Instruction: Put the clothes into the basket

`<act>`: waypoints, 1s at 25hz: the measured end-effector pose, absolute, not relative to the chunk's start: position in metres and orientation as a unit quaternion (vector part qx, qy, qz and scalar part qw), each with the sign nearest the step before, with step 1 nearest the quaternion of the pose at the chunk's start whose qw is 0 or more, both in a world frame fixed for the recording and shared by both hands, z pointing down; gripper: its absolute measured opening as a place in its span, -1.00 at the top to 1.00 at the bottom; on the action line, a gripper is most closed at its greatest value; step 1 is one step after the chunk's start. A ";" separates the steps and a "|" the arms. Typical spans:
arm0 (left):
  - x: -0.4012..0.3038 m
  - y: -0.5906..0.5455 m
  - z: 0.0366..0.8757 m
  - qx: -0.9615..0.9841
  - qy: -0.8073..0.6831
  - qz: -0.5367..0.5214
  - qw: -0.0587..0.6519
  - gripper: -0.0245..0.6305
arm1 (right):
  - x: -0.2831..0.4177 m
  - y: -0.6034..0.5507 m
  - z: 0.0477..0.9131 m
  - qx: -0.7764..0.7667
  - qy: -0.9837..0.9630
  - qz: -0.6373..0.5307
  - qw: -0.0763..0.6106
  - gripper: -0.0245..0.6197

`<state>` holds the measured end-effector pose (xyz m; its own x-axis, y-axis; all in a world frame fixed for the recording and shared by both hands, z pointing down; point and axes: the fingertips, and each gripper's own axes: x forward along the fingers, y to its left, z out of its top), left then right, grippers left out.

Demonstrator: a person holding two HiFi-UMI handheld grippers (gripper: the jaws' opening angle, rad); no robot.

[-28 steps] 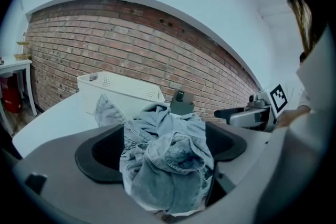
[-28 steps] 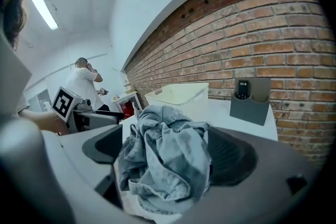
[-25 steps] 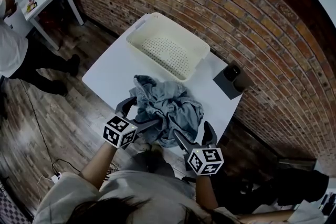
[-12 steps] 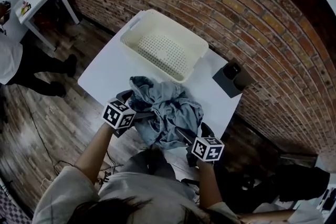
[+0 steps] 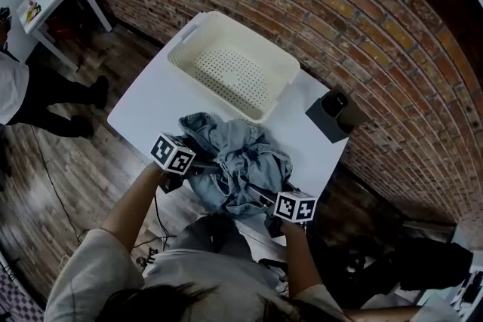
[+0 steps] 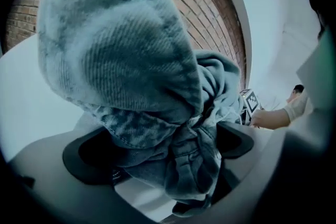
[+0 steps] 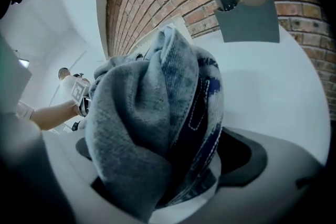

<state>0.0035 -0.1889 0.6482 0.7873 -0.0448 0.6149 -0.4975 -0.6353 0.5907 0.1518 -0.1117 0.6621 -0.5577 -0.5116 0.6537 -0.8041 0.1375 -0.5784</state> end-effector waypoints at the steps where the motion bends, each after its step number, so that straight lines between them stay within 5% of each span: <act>1: 0.005 -0.189 0.648 0.859 -0.156 0.282 0.397 -0.88 | 0.152 -0.113 0.661 0.449 -0.739 0.477 0.155 -0.88; 12: 0.041 -0.164 0.646 0.870 -0.124 0.280 0.386 -0.87 | 0.125 -0.115 0.661 0.405 -0.761 0.473 0.184 -0.76; 20: 0.063 -0.142 0.631 0.870 -0.077 0.211 0.438 -0.77 | 0.097 -0.120 0.638 0.327 -0.821 0.424 0.200 -0.05; 25: 0.066 -0.132 0.614 0.877 -0.079 0.182 0.437 -0.68 | 0.095 -0.114 0.620 0.337 -0.833 0.393 0.192 0.03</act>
